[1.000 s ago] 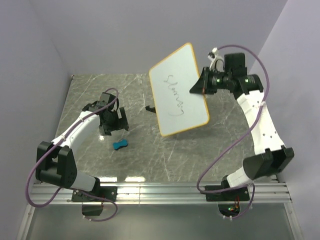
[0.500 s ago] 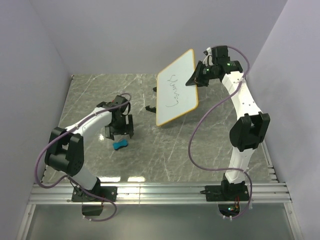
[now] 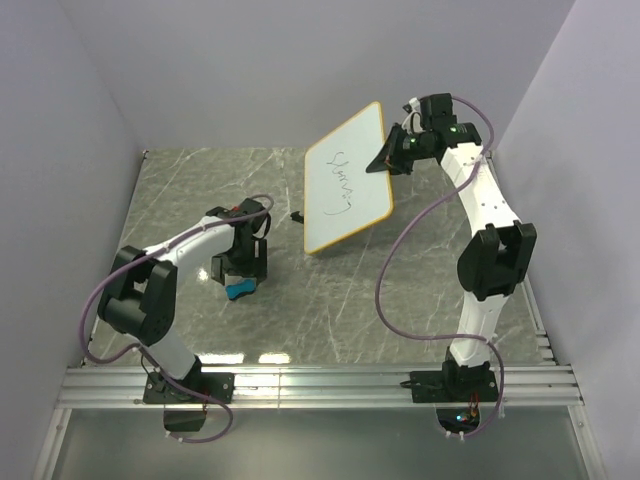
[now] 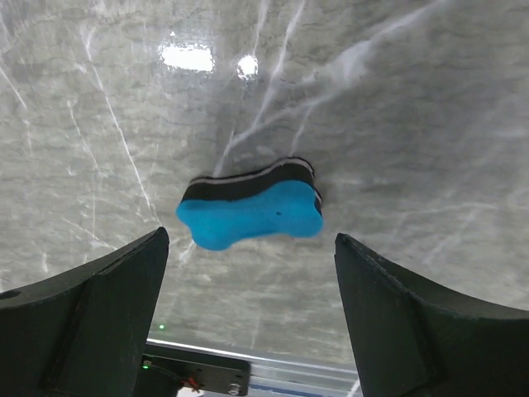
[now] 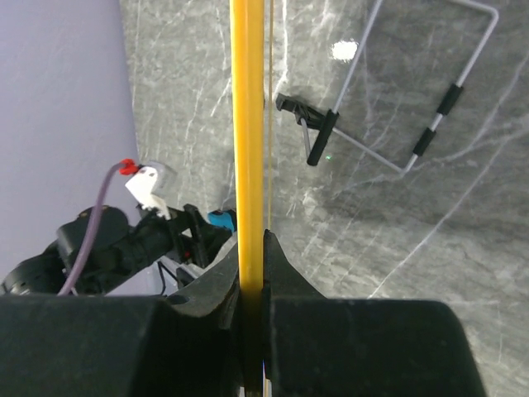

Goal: Erase the whiteboard

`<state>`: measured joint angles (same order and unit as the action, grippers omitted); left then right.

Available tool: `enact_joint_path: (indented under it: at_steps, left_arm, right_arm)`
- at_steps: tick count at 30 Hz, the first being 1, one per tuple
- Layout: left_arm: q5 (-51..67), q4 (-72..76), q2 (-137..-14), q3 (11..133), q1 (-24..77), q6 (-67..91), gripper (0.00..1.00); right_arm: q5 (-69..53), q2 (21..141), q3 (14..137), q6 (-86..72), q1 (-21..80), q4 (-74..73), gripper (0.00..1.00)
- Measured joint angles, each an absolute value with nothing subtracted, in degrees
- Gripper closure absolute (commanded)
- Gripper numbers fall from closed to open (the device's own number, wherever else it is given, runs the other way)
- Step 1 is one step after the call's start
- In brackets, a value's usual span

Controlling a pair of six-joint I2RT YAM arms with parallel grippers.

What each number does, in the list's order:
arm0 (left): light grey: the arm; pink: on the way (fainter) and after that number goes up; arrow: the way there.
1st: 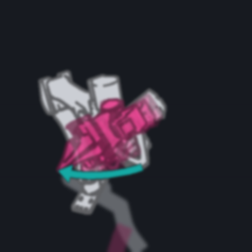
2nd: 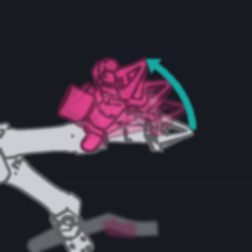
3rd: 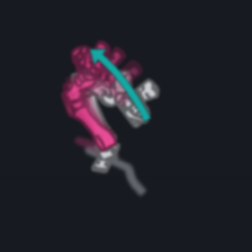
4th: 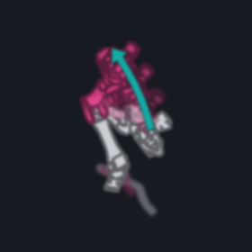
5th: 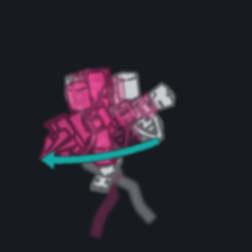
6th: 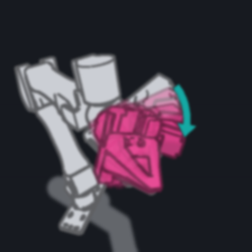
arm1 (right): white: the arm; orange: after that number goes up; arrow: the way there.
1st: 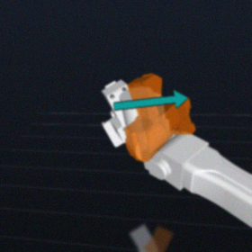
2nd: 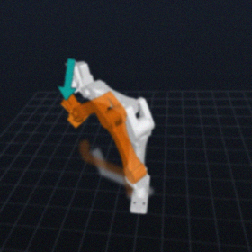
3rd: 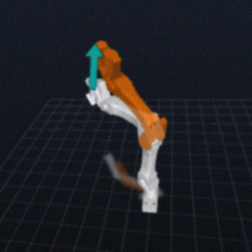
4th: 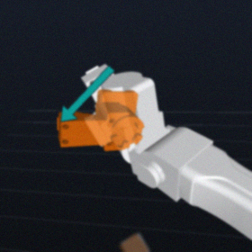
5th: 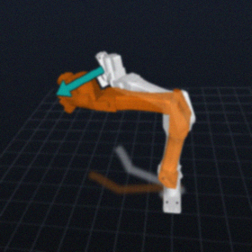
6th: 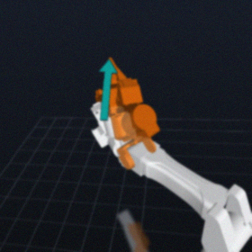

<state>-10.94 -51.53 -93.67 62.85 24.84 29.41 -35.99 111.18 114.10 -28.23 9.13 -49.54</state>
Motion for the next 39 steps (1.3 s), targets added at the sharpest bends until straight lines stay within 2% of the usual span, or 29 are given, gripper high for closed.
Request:
enact_joint_path:
  at_steps: [8, 11, 14, 17, 19, 21, 30, 32, 33, 36, 39]
  left_arm:
    - [-11.44, -51.42, -98.52, 62.92, 24.91, 27.09, 0.17]
    - [-11.44, -51.27, -99.90, 62.92, 24.95, 26.79, 0.22]
    - [-11.44, -51.18, -100.86, 63.18, 25.02, 26.68, 0.34]
    - [-11.75, -52.40, -102.63, 64.69, 25.34, 26.65, 0.42]
    - [-11.70, -54.11, -104.16, 66.41, 25.23, 26.85, 0.61]
    - [-11.46, -56.84, -106.76, 69.25, 24.86, 27.64, 0.76]
    - [-7.92, -61.19, -116.16, 84.97, 17.72, 35.83, 0.69]
    - [-6.79, -59.88, -116.88, 87.48, 15.59, 37.69, 0.60]
    - [-6.07, -59.11, -117.01, 88.49, 14.55, 38.57, 0.43]
    - [-4.73, -58.08, -117.08, 91.64, 12.10, 39.92, 0.22]
    - [-4.36, -57.52, -117.03, 94.37, 11.66, 39.48, 0.19]
  right_arm:
    - [-36.71, 113.40, 115.68, -27.66, 8.84, -50.19, 1.00]
    - [-36.77, 113.40, 115.39, -27.38, 8.73, -50.22, 1.00]
    - [-36.73, 113.40, 114.69, -27.14, 8.67, -50.37, 1.00]
    - [-36.75, 113.40, 114.30, -27.00, 8.49, -50.83, 1.00]
    - [-36.71, 113.40, 114.15, -26.92, 8.40, -50.78, 1.00]
    - [-36.71, 113.40, 113.97, -26.81, 8.27, -50.85, 1.00]
    - [-36.71, 113.40, 113.93, -26.46, 8.21, -51.05, 1.00]
    - [-36.71, 113.40, 113.93, -26.26, 8.21, -51.05, 1.00]
    - [-36.71, 113.40, 113.93, -26.11, 8.21, -51.07, 1.00]
    - [-36.69, 113.40, 113.93, -25.85, 8.21, -51.07, 1.00]
    - [-36.64, 113.40, 113.73, -25.61, 8.21, -51.03, 1.00]
